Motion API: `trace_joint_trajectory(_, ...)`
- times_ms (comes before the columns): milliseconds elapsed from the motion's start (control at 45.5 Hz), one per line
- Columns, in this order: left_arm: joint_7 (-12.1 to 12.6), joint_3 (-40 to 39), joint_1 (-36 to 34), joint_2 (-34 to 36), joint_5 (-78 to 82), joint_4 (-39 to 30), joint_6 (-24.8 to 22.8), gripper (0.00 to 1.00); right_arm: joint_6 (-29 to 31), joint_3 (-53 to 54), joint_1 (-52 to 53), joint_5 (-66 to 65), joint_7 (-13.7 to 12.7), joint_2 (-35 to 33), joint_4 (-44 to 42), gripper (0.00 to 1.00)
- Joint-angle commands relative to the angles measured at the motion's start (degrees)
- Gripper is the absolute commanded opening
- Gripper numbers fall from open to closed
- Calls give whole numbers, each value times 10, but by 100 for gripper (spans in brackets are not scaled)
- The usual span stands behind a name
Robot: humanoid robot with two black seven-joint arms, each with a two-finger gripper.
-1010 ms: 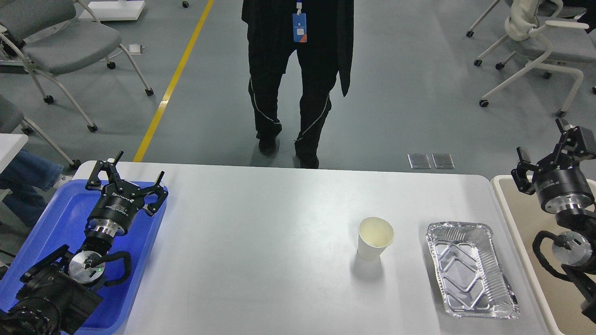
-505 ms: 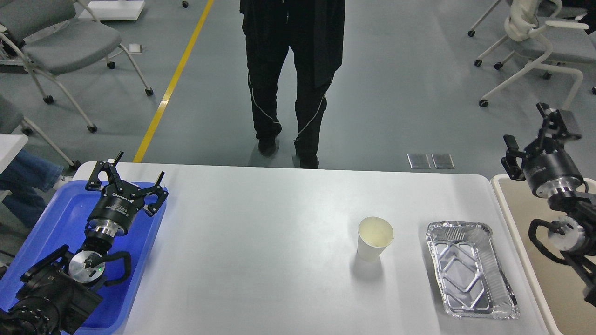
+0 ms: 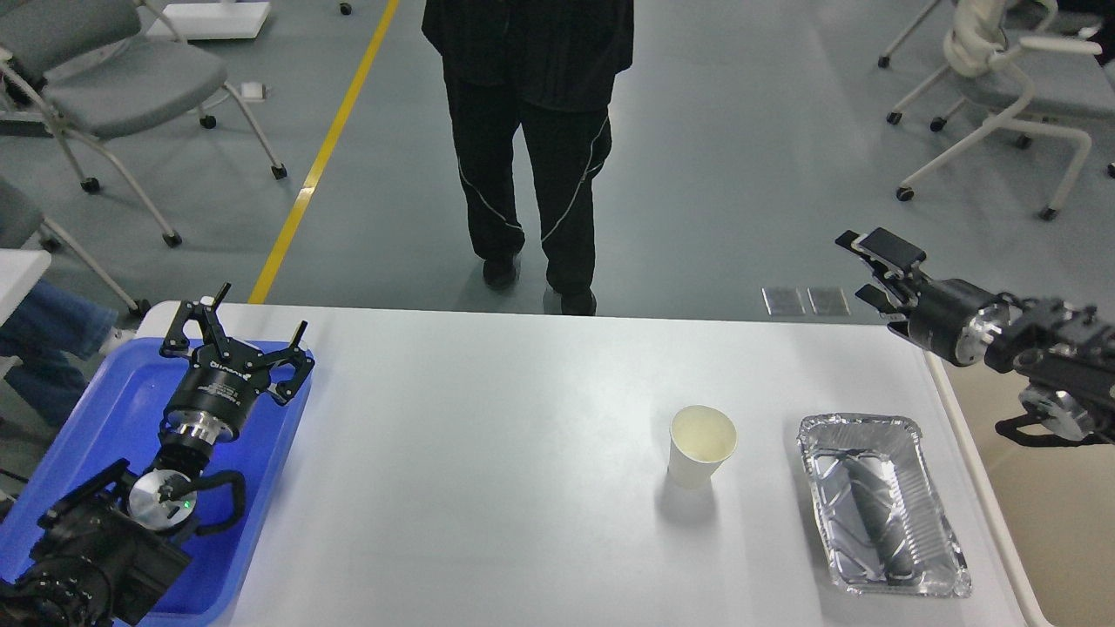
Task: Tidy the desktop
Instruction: 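Swing the right gripper open toward the white paper cup, then lower the right gripper around the cup rim and close it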
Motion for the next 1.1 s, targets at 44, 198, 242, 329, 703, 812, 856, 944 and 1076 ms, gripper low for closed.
trace_joint_trajectory(44,0,0,0,0,0,-1,0,100,2,-222,153,-89,-3,2,106,100)
trace_joint_trajectory(198,0,0,0,0,0,-1,0,100,6,-279,180,-152,-29,38,111,100)
trace_joint_trajectory(242,0,0,0,0,0,0,0,100,7,-296,186,-161,-31,49,111,100)
trace_joint_trajectory(329,0,0,0,0,0,0,0,100,6,-329,192,-170,-33,75,110,100)
trace_joint_trajectory(703,0,0,0,0,0,0,0,100,-5,-394,175,-167,-58,164,93,100)
trace_joint_trajectory(812,0,0,0,0,0,0,0,100,-6,-393,165,-167,-58,166,79,100)
trace_joint_trajectory(856,0,0,0,0,0,-1,0,100,-7,-393,162,-167,-58,166,78,100)
trace_joint_trajectory(944,0,0,0,0,0,0,0,100,-17,-392,153,-167,-59,173,70,99)
trace_joint_trajectory(1076,0,0,0,0,0,-1,0,100,-26,-390,141,-167,-58,188,60,99)
